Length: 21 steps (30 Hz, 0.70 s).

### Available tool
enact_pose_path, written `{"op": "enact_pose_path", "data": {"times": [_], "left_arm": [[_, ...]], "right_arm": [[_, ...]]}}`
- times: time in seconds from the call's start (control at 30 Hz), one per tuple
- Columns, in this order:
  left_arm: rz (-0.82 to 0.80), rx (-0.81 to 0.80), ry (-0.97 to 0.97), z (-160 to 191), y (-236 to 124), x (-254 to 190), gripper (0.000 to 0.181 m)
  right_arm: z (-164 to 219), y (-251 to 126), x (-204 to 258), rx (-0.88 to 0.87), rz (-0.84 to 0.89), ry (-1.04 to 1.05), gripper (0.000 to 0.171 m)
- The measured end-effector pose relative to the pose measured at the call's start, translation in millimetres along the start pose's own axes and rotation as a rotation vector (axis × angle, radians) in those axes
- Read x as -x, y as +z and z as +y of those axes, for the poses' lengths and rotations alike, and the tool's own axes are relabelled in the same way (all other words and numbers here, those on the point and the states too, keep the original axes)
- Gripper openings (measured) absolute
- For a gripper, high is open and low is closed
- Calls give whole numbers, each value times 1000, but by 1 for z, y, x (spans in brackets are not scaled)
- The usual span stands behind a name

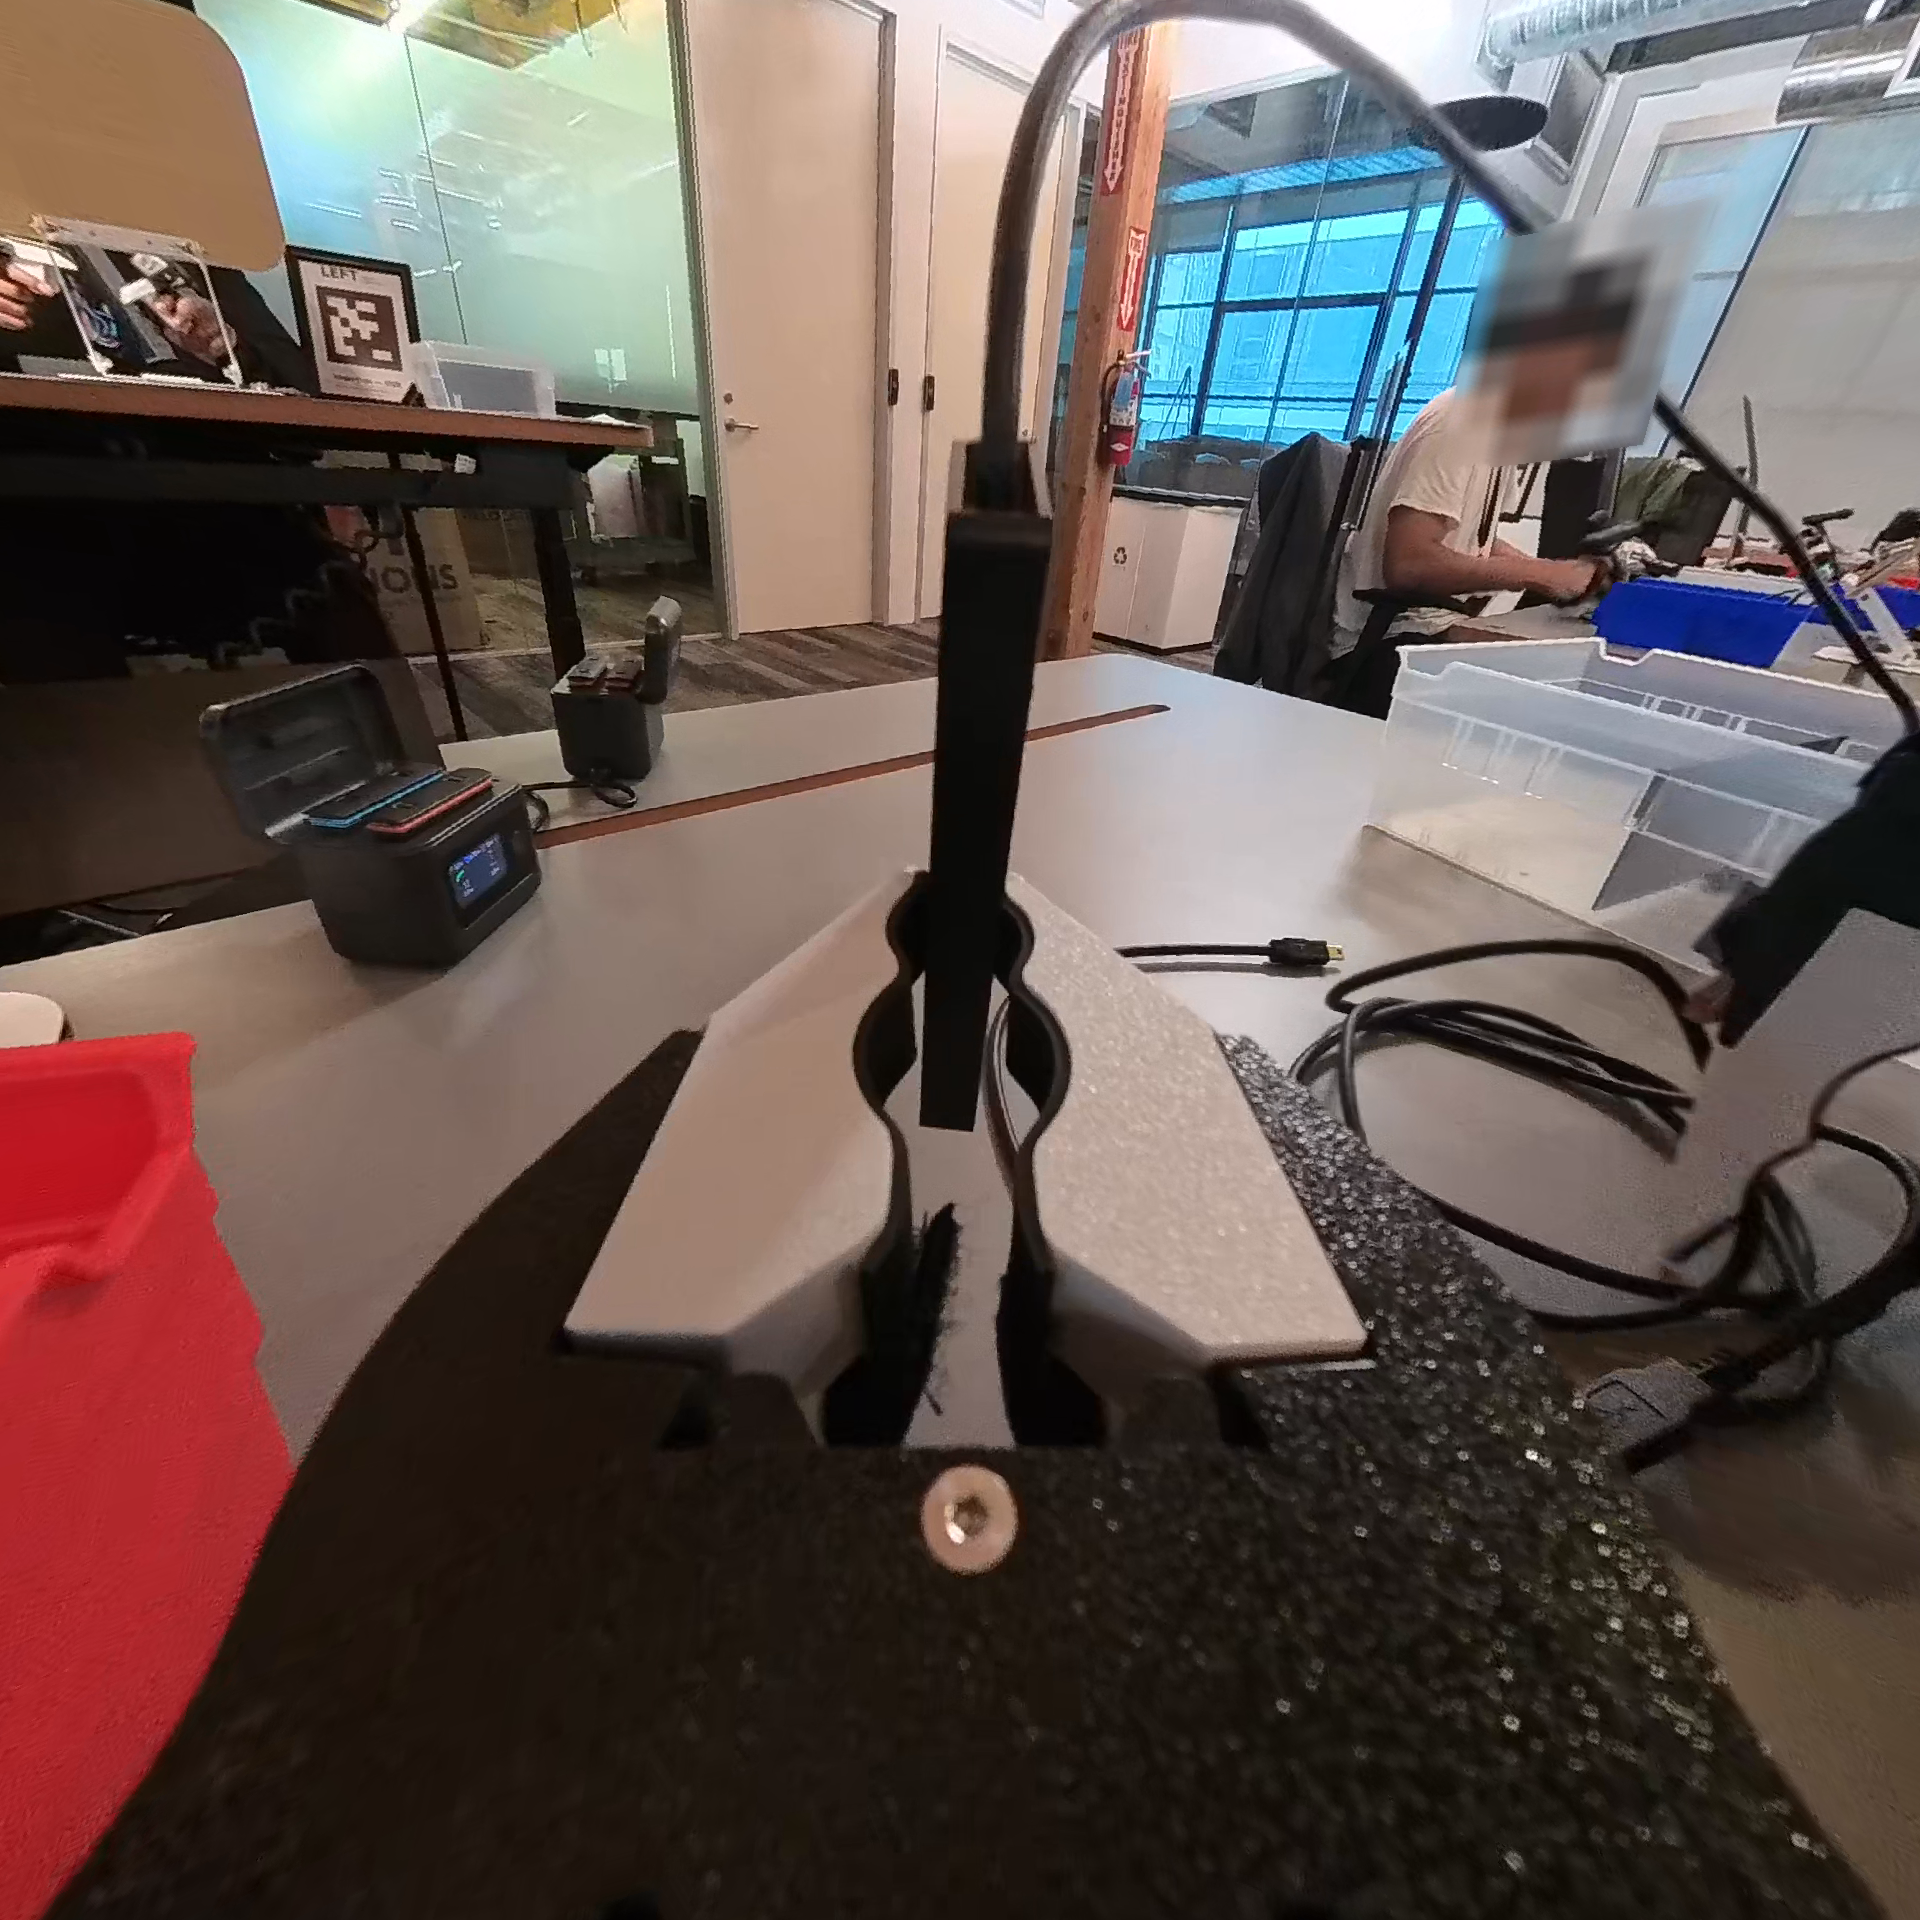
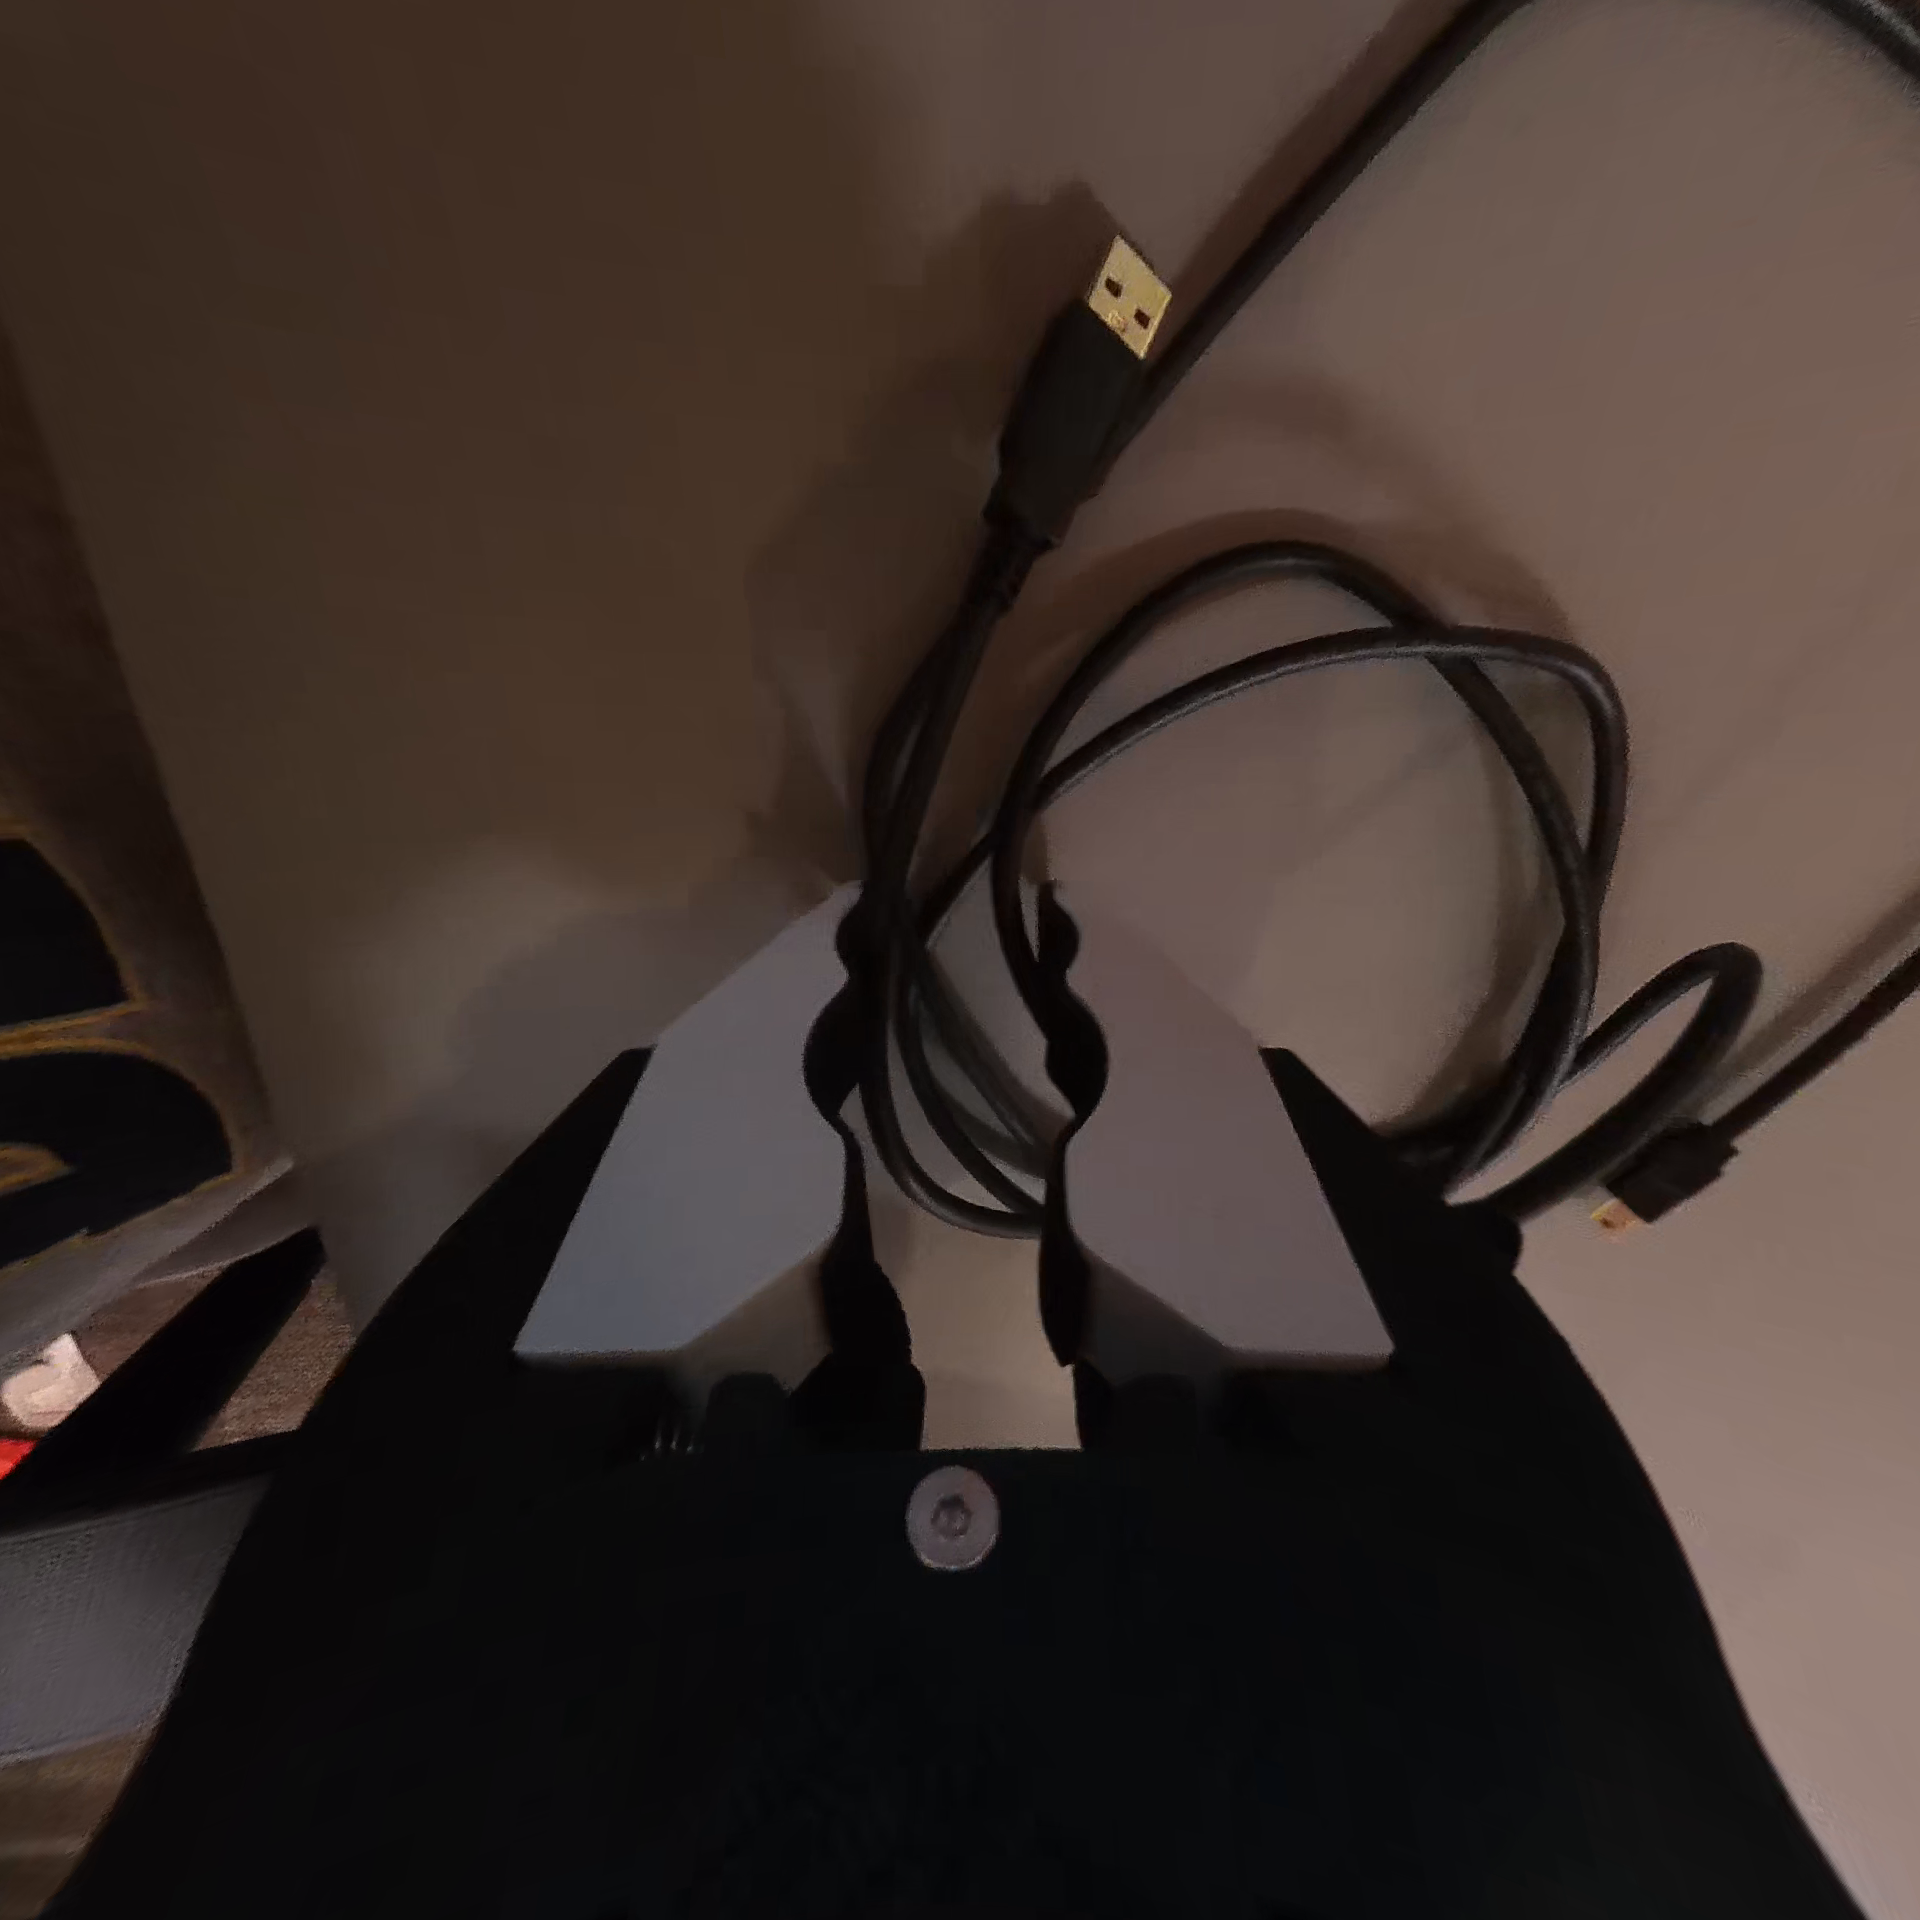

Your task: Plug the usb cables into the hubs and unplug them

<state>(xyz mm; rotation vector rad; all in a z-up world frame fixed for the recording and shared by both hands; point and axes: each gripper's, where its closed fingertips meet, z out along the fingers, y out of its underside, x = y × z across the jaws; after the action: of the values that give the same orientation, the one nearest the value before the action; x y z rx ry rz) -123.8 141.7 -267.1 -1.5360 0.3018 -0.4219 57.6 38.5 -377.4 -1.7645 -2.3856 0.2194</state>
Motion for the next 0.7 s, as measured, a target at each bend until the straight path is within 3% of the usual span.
{"op": "enact_pose_path", "data": {"times": [0.1, 0.27, 0.37, 0.5, 0.7], "left_arm": [[-1, 4, 2, 1, 0, 0, 8], [-12, -5, 4, -1, -1, 3, 8], [-27, -31, 13, -5, -4, 5, 9], [-48, -52, 14, -9, -7, 9, 8], [-44, -50, -2, -6, -6, 8, 9]], "right_arm": [[0, 1, 11, -10, -22, 34, 5], [5, -3, 16, 22, 107, -104, 3], [-3, -25, 25, -33, 169, -161, 2], [-21, -97, 27, -167, 330, -183, 2], [-27, -245, 23, -329, 703, -183, 1]]}}
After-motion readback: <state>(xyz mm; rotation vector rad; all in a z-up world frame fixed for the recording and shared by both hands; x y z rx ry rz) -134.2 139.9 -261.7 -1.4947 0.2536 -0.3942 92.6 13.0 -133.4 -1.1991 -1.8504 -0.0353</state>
